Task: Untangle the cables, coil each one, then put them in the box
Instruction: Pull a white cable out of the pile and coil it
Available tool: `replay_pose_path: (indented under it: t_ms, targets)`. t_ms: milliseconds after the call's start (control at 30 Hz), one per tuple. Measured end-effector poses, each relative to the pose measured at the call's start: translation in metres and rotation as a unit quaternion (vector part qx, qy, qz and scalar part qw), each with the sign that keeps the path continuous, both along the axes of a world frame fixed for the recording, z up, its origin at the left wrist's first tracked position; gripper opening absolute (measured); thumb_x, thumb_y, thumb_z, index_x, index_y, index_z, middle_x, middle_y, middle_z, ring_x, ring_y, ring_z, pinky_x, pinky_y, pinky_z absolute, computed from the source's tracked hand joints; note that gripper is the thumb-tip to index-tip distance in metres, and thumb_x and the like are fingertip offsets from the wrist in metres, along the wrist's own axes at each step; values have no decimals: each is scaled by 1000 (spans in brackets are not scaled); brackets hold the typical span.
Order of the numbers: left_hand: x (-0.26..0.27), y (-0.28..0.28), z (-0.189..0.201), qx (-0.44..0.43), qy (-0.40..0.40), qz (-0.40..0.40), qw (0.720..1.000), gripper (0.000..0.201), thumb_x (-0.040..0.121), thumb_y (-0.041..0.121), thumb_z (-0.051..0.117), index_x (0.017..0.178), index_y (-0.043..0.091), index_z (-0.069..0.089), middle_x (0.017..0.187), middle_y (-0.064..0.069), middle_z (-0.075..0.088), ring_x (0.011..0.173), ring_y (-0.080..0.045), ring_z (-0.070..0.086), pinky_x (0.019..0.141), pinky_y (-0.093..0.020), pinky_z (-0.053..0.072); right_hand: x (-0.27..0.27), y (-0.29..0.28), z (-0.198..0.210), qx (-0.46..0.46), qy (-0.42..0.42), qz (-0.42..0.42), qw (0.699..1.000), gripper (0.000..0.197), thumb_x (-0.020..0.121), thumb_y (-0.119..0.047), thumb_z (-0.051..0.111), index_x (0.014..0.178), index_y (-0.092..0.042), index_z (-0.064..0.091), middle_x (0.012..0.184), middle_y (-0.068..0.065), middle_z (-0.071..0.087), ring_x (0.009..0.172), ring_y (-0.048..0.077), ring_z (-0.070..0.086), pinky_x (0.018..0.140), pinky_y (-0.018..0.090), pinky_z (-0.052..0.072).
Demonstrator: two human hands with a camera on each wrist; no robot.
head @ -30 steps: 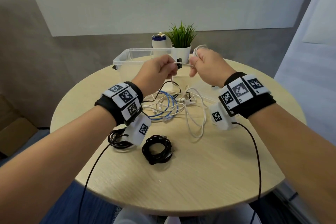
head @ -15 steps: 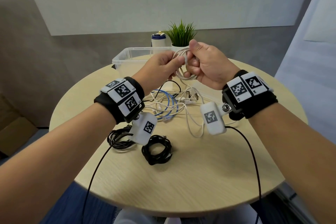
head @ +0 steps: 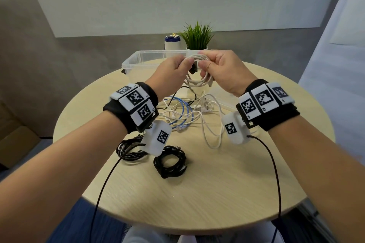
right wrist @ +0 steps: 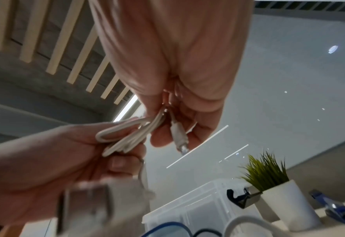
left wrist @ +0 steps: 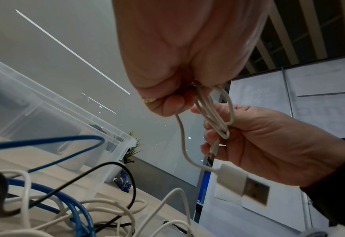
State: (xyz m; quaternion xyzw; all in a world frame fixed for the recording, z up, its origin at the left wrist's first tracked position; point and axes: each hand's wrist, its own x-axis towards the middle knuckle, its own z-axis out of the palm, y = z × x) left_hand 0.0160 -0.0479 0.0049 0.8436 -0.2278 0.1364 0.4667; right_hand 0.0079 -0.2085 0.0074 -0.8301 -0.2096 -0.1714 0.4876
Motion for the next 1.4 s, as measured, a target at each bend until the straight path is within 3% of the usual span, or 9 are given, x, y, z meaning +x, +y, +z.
replay_pose_path:
  t_ms: [133, 267, 400, 767, 900, 1033, 1133, 1233, 1400]
  targets:
    - [-1, -2, -2, 6, -31, 9, 999, 30, 101, 31, 38, 72, 26, 44, 62, 6, 43, 56, -10, 39, 61, -30, 36, 0, 3, 3, -55, 18, -15, 998, 24, 99, -17, 49, 82, -10, 65, 64, -2, 60, 53, 6, 60, 64, 35, 57]
    - [1, 1, -6, -11, -23, -13, 1000, 27, 101, 33, 39, 77, 25, 48, 64, 5, 44, 55, -10, 39, 60, -32, 36, 2, 0, 3, 19, 72, 4, 997, 20, 95, -14, 56, 95, 1, 69, 69, 7, 65, 60, 18, 65, 69, 41, 60]
    - [-1, 8, -5, -58, 1, -40, 998, 30, 103, 26, 33, 81, 16, 50, 62, -1, 47, 50, -8, 42, 51, -23, 38, 4, -6, 1, 125, 91, 9, 988, 8, 90, -11, 63, 87, -10, 70, 69, 9, 66, 57, 18, 65, 67, 43, 60]
    - [8, 14, -20, 13, 60, -4, 998, 21, 96, 8, 49, 79, 10, 61, 75, -11, 67, 63, -16, 64, 74, -33, 59, 5, -7, 6, 175, 69, -15, 982, 11, 90, -10, 62, 82, -7, 69, 57, 1, 65, 49, 17, 62, 59, 41, 59]
    - [12, 15, -19, 35, 71, 34, 996, 21, 93, 9, 56, 72, 12, 62, 69, -7, 66, 59, -9, 66, 66, -22, 58, 1, -6, 7, 182, 90, 4, 979, 11, 91, -10, 62, 84, -5, 69, 57, 3, 64, 49, 17, 61, 59, 42, 60]
    - [15, 14, -17, -39, 91, 62, 993, 20, 97, 4, 45, 78, 8, 54, 78, -13, 63, 65, -20, 64, 56, -20, 56, -2, -6, 4, 173, 127, 18, 976, 15, 91, -12, 62, 93, 1, 68, 64, 8, 63, 49, 16, 60, 60, 44, 60]
    - [17, 15, -16, -61, 80, 94, 990, 15, 98, 4, 42, 88, 4, 54, 78, -12, 61, 69, -22, 62, 54, -19, 54, -3, -5, 0, 164, 150, 26, 975, 14, 91, -13, 61, 89, -1, 68, 63, 7, 63, 48, 16, 60, 57, 40, 60]
    - [18, 15, -17, -77, 88, 110, 987, 17, 98, 3, 40, 86, 7, 51, 74, -10, 60, 69, -21, 62, 53, -18, 55, -4, -3, -3, 154, 161, 32, 974, 13, 91, -13, 61, 85, -3, 67, 60, 6, 63, 46, 14, 59, 53, 35, 59]
    - [13, 14, -12, -189, 118, 80, 972, 22, 98, -1, 39, 82, 11, 46, 74, -10, 61, 51, -8, 62, 57, -20, 57, -1, -3, -7, 136, 164, 15, 977, 14, 93, -12, 59, 83, -5, 66, 62, 8, 61, 44, 12, 59, 52, 34, 59]
